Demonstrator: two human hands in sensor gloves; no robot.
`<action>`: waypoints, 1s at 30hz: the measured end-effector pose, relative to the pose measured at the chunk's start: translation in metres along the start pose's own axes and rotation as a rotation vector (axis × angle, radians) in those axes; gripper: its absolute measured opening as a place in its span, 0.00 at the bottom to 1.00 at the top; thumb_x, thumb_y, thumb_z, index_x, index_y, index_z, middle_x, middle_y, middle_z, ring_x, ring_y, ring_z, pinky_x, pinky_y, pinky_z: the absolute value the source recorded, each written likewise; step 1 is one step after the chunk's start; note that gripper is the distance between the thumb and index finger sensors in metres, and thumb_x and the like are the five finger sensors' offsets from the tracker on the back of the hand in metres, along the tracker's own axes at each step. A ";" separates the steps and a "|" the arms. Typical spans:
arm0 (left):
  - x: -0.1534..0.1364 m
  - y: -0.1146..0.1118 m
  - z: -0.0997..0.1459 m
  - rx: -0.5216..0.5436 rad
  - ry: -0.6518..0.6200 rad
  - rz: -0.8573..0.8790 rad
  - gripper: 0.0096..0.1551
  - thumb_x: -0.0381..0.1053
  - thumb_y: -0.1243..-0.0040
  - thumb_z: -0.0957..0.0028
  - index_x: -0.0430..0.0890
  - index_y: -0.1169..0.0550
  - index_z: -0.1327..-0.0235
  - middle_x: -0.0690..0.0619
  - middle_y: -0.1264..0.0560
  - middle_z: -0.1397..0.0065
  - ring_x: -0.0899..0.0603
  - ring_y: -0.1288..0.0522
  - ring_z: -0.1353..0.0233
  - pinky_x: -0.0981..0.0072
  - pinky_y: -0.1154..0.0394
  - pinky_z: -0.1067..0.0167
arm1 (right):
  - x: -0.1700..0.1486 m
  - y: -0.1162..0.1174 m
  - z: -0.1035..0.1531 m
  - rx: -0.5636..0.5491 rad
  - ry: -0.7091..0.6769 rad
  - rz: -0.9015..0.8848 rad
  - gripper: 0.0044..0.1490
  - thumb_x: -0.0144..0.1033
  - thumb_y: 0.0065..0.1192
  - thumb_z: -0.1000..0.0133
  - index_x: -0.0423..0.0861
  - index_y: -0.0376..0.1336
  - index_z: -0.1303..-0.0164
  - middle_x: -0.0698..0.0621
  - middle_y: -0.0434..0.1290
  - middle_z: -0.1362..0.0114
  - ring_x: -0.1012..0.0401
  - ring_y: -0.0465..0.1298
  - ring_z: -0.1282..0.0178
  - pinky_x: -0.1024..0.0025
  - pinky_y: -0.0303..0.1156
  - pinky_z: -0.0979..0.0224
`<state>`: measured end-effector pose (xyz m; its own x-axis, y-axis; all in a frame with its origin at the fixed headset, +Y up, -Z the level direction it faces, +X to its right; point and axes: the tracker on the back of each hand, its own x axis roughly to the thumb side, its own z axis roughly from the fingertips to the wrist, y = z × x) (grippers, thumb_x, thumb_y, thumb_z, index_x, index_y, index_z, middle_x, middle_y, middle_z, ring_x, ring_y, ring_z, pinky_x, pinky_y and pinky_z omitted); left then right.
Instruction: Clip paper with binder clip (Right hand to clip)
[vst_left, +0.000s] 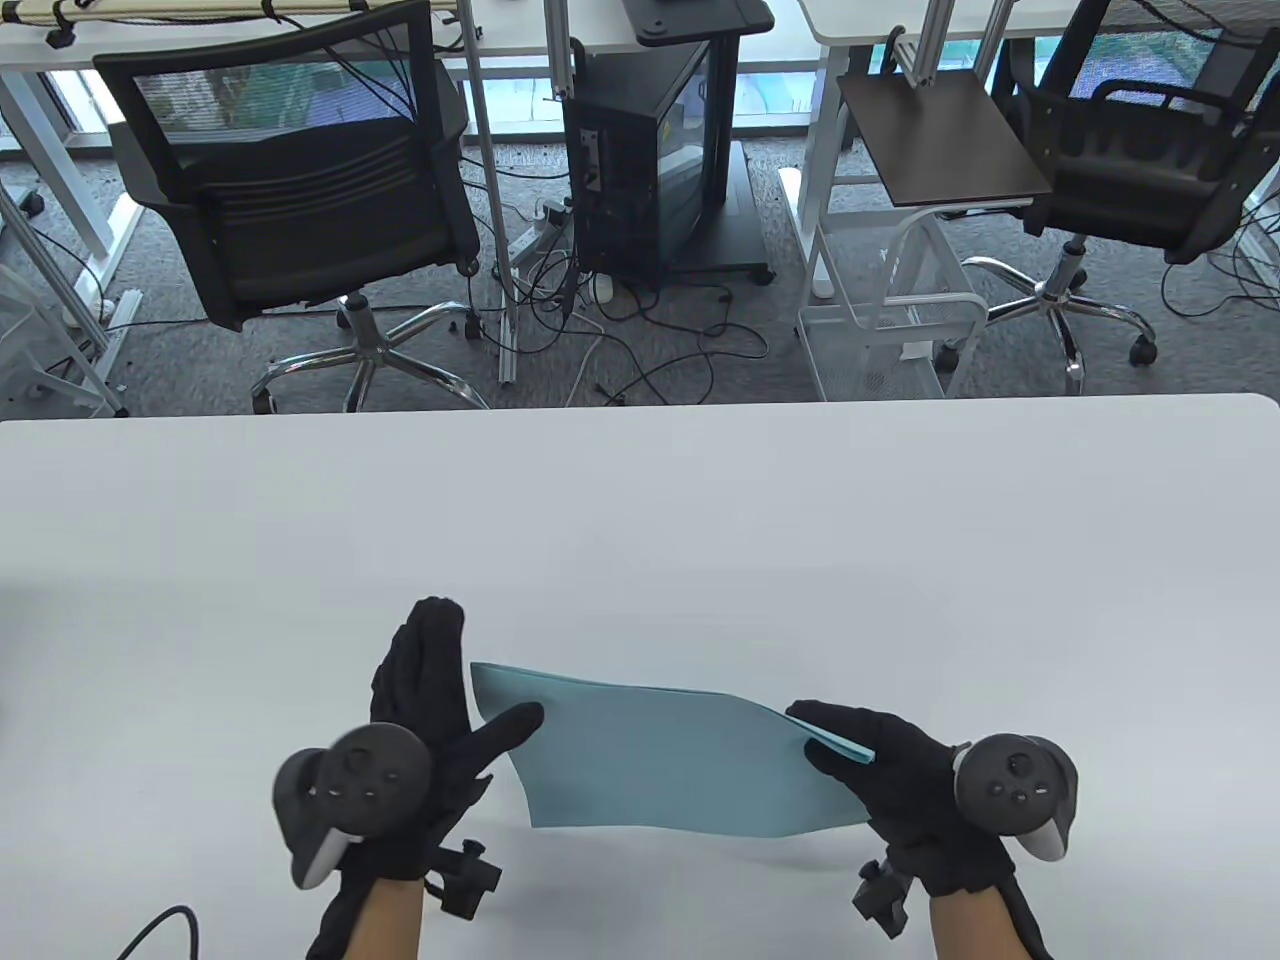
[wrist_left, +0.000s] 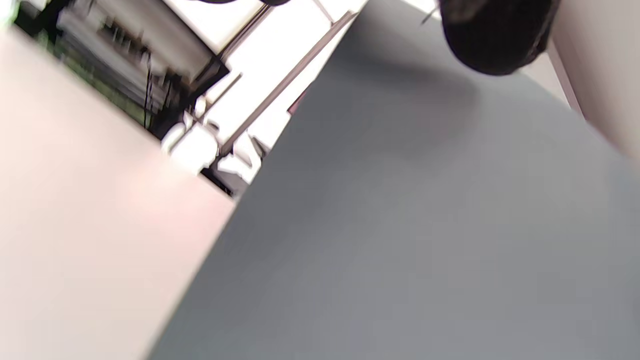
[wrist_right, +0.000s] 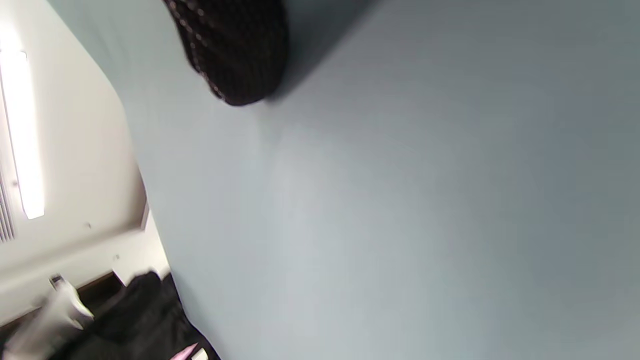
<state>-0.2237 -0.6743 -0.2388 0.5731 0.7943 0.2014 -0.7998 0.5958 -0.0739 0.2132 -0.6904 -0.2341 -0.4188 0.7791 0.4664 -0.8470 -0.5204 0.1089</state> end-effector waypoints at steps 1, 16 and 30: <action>-0.012 -0.006 -0.002 -0.080 0.019 0.148 0.66 0.72 0.44 0.47 0.39 0.58 0.11 0.34 0.53 0.08 0.21 0.51 0.14 0.24 0.52 0.24 | -0.002 -0.002 0.000 -0.009 0.001 -0.028 0.25 0.34 0.62 0.38 0.42 0.68 0.31 0.45 0.81 0.36 0.52 0.84 0.45 0.49 0.78 0.40; 0.009 -0.048 -0.008 -0.016 -0.219 0.203 0.23 0.58 0.50 0.35 0.63 0.32 0.26 0.62 0.26 0.21 0.46 0.24 0.25 0.49 0.27 0.27 | 0.013 0.007 0.003 -0.208 -0.016 0.141 0.29 0.36 0.60 0.37 0.44 0.62 0.25 0.45 0.75 0.27 0.48 0.79 0.34 0.44 0.73 0.33; -0.043 -0.066 -0.017 -0.218 0.048 0.173 0.23 0.56 0.48 0.35 0.61 0.29 0.26 0.60 0.22 0.24 0.44 0.20 0.28 0.50 0.25 0.30 | -0.032 0.020 0.003 -0.026 0.229 0.218 0.26 0.33 0.62 0.38 0.42 0.66 0.29 0.41 0.77 0.30 0.44 0.80 0.36 0.42 0.74 0.36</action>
<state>-0.1925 -0.7459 -0.2592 0.4437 0.8879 0.1218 -0.8319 0.4586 -0.3126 0.2105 -0.7271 -0.2443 -0.6520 0.7098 0.2666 -0.7357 -0.6773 0.0042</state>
